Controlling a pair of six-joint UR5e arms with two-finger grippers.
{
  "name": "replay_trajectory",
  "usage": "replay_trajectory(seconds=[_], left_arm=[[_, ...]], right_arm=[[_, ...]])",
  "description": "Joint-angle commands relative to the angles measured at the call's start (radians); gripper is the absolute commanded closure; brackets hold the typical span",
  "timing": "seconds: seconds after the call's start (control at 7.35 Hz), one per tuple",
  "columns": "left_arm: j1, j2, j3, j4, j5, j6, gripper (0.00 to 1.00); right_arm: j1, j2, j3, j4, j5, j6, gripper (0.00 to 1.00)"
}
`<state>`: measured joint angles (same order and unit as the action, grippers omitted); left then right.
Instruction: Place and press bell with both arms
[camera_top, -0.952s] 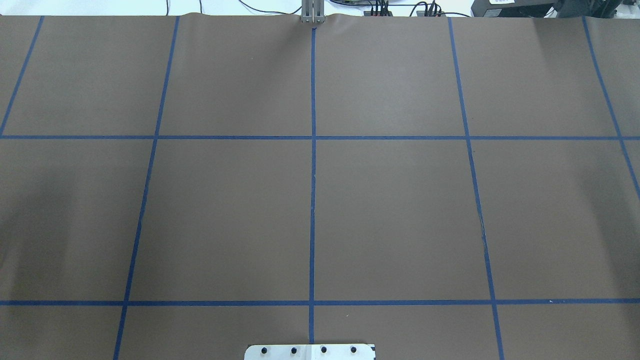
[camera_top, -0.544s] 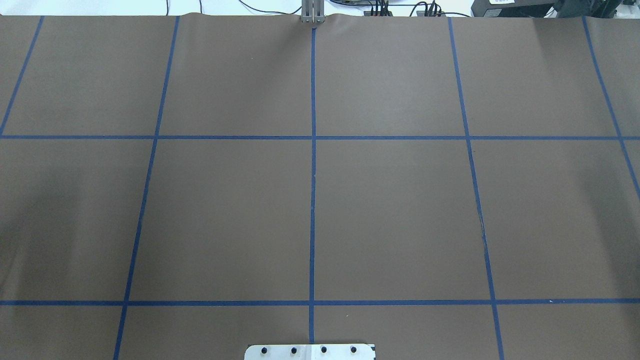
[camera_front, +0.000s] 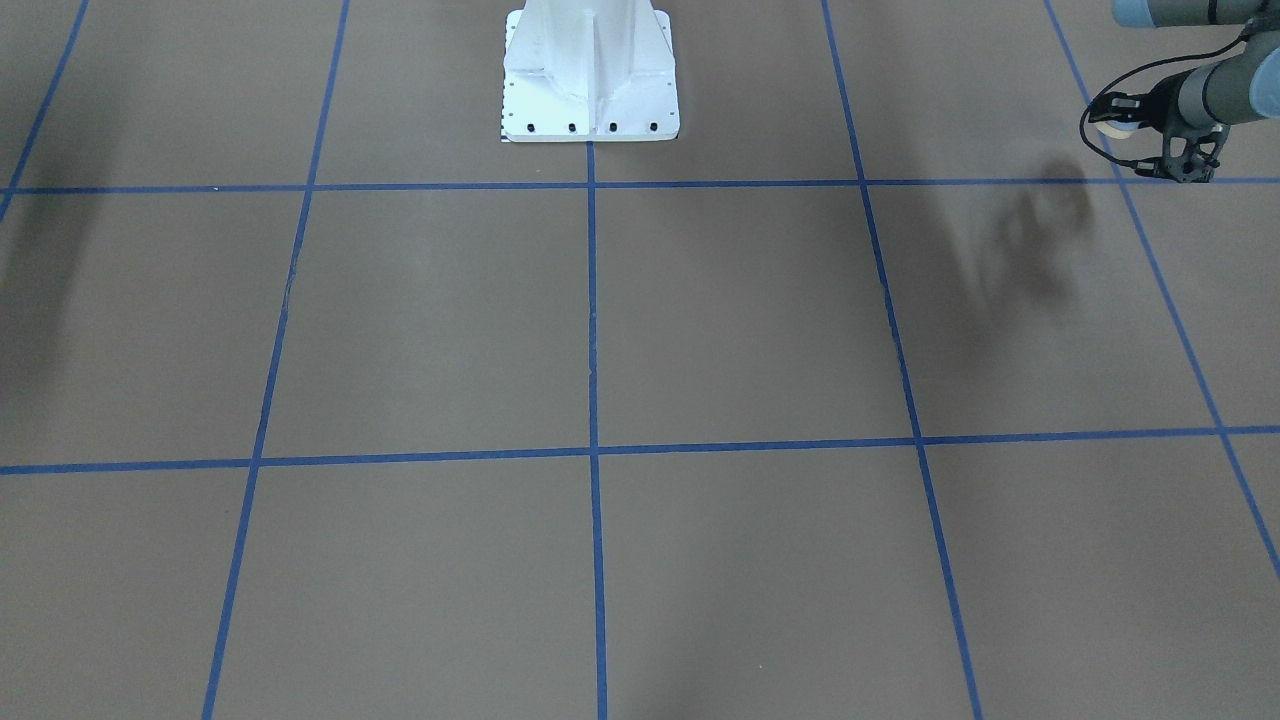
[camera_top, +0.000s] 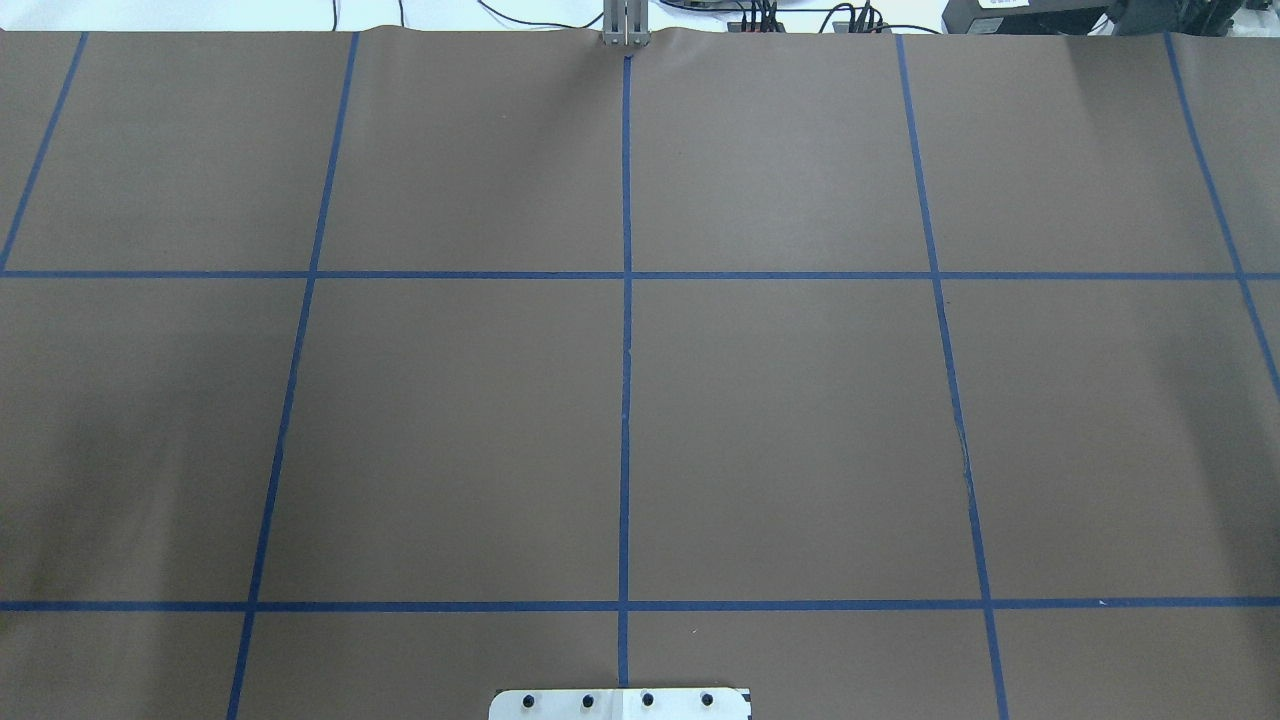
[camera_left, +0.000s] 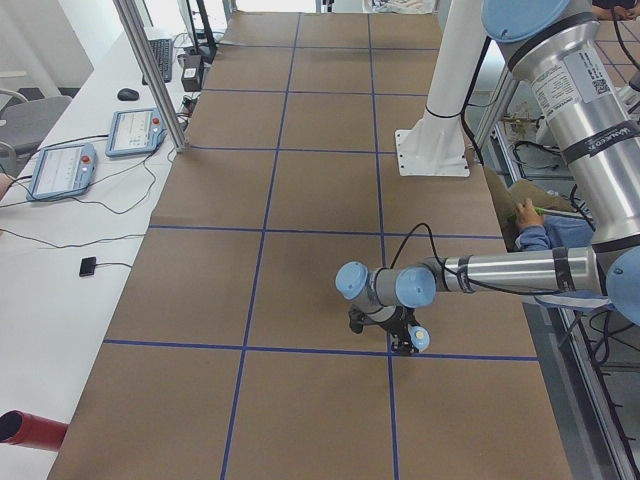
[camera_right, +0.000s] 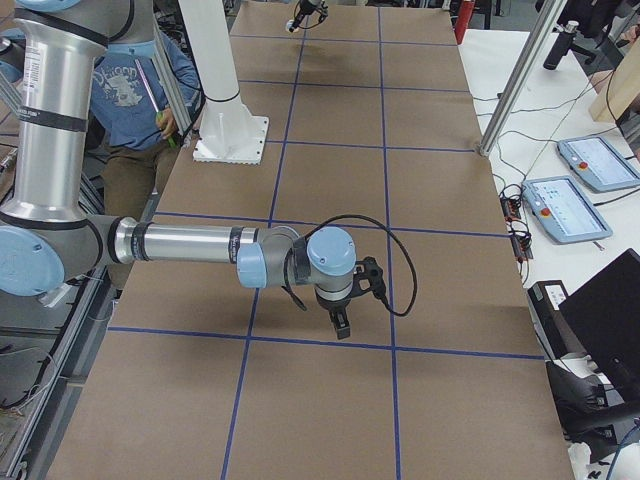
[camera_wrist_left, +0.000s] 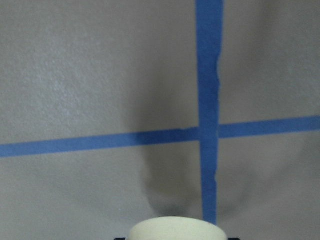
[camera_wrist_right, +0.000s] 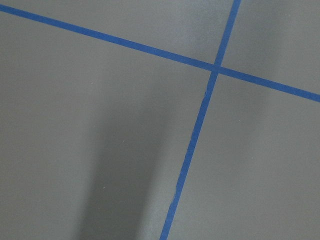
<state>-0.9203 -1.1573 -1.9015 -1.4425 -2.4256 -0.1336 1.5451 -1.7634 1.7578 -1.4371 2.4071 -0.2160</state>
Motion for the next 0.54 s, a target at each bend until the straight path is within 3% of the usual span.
replay_trajectory(seconds=[0.0, 0.27, 0.41], left_arm=[[-0.005, -0.246, -0.067, 0.292, 0.003, -0.012, 1.0], [-0.006, -0.556, -0.007, 0.53, 0.009, -0.096, 1.0], [-0.005, -0.72, 0.075, 0.572, 0.008, -0.156, 1.0]], right_arm=[[-0.007, -0.011, 0.003, 0.033, 0.003, -0.005, 0.0], [-0.008, -0.014, 0.0, 0.05, 0.026, 0.006, 0.0], [-0.008, -0.015, 0.0, 0.052, 0.027, 0.007, 0.0]])
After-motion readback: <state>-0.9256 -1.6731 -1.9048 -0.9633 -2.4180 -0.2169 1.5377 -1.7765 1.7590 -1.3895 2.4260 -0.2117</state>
